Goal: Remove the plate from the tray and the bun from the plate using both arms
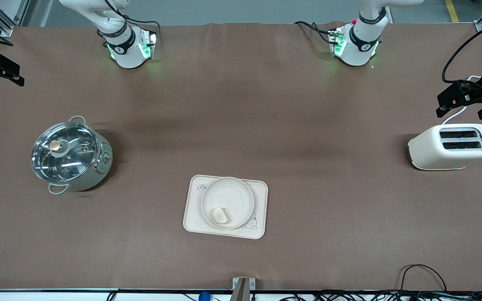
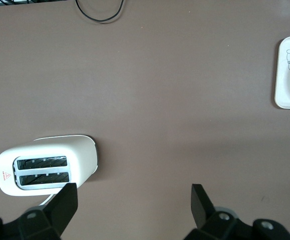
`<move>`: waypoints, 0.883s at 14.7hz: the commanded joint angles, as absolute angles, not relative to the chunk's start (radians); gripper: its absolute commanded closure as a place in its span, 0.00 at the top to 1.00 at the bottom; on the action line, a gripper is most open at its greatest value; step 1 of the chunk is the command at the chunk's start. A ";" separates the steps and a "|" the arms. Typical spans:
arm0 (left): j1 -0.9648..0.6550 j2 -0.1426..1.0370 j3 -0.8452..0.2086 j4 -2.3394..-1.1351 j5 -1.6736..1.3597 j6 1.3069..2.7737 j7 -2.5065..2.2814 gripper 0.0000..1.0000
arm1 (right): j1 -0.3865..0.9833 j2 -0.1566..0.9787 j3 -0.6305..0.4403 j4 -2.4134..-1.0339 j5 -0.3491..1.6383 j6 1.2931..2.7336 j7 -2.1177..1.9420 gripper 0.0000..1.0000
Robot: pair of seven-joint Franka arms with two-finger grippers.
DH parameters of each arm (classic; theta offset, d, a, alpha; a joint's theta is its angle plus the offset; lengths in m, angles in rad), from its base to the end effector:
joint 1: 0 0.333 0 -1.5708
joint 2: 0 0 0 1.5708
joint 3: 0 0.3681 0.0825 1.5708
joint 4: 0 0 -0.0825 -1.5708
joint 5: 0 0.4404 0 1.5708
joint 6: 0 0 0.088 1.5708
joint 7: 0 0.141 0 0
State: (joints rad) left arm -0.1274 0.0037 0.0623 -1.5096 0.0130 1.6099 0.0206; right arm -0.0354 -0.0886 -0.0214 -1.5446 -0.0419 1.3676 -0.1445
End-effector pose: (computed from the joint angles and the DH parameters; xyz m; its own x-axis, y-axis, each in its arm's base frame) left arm 0.6188 -0.0386 0.6766 0.9917 -0.0858 0.0962 -0.0847 -0.9963 -0.0152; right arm 0.5516 -0.0385 0.6913 0.9925 0.0796 -0.0929 0.0823 -0.9962 0.0266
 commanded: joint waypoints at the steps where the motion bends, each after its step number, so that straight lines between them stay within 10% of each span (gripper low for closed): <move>1: -0.126 0.005 0.063 -1.489 0.032 1.588 0.032 1.00 | -0.019 -0.124 -0.017 -1.580 -0.058 1.382 -0.141 1.00; 13: -0.130 0.008 0.057 -1.494 0.037 1.559 -0.005 1.00 | 0.032 -0.109 -0.017 -1.776 0.113 1.603 -0.133 1.00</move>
State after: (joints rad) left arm -0.1297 0.0041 0.0605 -1.5077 0.0139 1.5786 0.0034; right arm 0.0136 -0.0867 -0.0171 -1.6628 0.0574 1.5089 -0.1433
